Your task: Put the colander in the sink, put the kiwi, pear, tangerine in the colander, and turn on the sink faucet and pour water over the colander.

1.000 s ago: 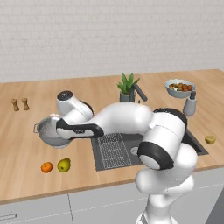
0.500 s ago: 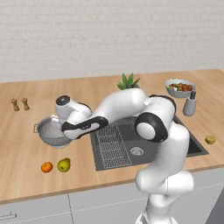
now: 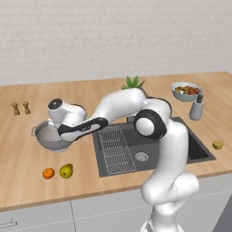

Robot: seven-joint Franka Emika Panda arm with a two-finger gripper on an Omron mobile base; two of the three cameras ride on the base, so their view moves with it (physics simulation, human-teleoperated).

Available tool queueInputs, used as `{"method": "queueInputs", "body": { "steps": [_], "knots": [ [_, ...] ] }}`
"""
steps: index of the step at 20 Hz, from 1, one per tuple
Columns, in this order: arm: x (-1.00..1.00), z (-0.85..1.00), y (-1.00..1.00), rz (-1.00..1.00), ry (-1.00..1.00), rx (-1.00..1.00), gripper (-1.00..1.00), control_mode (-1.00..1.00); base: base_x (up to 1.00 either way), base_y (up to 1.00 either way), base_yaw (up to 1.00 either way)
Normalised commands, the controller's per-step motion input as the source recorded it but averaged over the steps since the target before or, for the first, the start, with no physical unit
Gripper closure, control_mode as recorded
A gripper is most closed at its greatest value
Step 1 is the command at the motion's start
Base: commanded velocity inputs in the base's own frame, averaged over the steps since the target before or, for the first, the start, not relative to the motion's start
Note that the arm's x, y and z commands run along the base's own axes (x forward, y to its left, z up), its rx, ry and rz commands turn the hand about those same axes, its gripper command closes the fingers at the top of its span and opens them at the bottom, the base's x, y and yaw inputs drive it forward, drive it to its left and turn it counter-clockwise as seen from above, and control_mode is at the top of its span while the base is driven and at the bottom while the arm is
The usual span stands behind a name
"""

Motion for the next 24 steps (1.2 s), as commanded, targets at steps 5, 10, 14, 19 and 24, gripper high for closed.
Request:
{"method": "queueInputs", "body": {
  "steps": [5, 10, 14, 19, 24],
  "knots": [
    [-0.14, -0.22, -0.18, -0.08, 0.0, 0.07, 1.0, -1.0, 0.0, 0.0, 0.0],
    [-0.53, -0.06, -0.63, -0.1, 0.0, 0.15, 1.0, -1.0, 0.0, 0.0, 0.0],
    [-0.89, 0.06, -0.91, -0.04, -0.03, 0.27, 1.0, -1.0, 0.0, 0.0, 0.0],
    [-0.81, 0.46, -1.0, 0.0, -0.07, 0.31, 1.0, -1.0, 0.0, 0.0, 0.0],
    [-0.58, 0.56, -0.99, 0.0, -0.01, 0.25, 1.0, -1.0, 0.0, 0.0, 0.0]
  ]
}}
